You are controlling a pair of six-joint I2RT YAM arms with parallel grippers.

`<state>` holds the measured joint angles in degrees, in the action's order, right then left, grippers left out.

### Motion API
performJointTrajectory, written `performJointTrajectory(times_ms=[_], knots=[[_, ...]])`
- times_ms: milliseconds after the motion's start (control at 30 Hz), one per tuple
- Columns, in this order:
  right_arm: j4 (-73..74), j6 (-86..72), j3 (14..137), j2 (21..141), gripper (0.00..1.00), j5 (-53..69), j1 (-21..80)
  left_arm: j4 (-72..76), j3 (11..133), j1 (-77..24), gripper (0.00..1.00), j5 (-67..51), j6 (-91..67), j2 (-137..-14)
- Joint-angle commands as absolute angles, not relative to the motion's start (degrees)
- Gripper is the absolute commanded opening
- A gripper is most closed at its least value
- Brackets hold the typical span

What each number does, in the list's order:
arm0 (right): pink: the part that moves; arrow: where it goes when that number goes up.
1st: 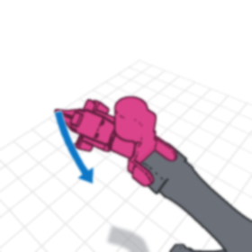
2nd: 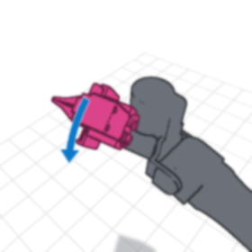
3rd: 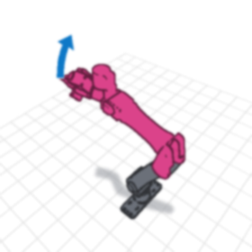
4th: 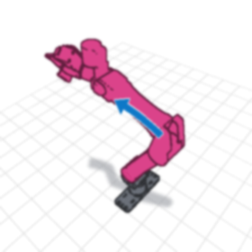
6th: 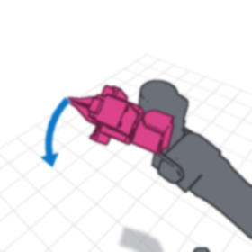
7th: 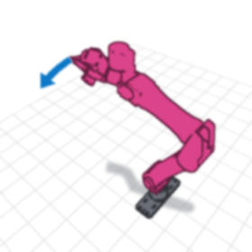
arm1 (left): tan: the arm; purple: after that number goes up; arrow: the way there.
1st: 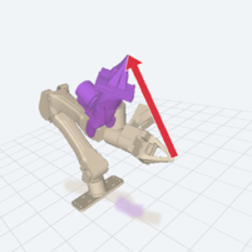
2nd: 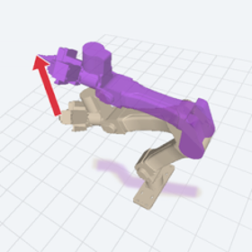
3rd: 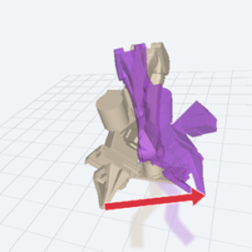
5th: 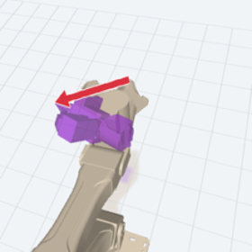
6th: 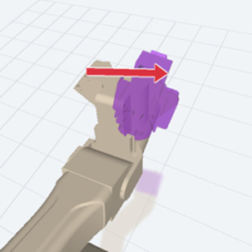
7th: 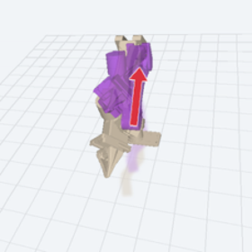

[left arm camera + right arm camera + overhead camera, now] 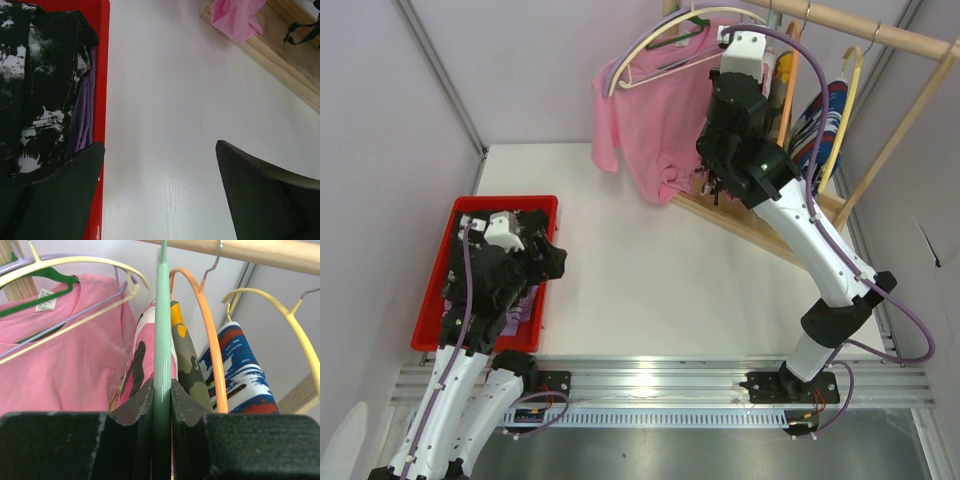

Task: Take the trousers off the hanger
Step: Grab a hanger with trousers on it with the right arm, then remove the trousers from the hanger

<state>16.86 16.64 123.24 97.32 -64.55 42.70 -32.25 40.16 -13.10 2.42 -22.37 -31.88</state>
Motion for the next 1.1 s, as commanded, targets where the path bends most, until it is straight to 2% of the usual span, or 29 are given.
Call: performJointTrajectory(times_ms=[0, 200, 367, 533, 733, 900, 1067], knots=[[11.2, 14.2, 124.4, 91.2, 0.0, -65.3, 42.9, -31.1, 40.2, -13.3, 0.99, 2.4, -21.1, -32.1], [3.0, 20.6, 117.5, 86.1, 0.0, -66.2, 46.4, -31.2, 40.1, -13.3, 1.0, 2.5, -21.1, -32.1], [11.0, 12.6, 116.9, 82.5, 0.0, -58.3, 48.5, -31.1, 40.2, -13.3, 0.99, 2.5, -21.0, -32.1], [10.9, 10.9, 109.9, 78.1, 0.0, -56.7, 50.8, -30.8, 40.1, -13.3, 0.99, 1.0, -20.4, -31.8], [8.4, 9.5, 100.0, 71.9, 0.0, -59.6, 54.4, -27.7, 39.8, -13.3, 1.0, -9.1, -18.5, -30.3], [9.2, 5.0, 92.6, 65.8, 0.0, -53.7, 57.5, -24.5, 42.2, -13.4, 1.0, -21.6, -17.1, -30.3], [11.5, 1.5, 86.5, 60.1, 0.0, -50.0, 58.9, -24.8, 48.4, -13.7, 1.0, -25.7, -18.4, -32.9]])
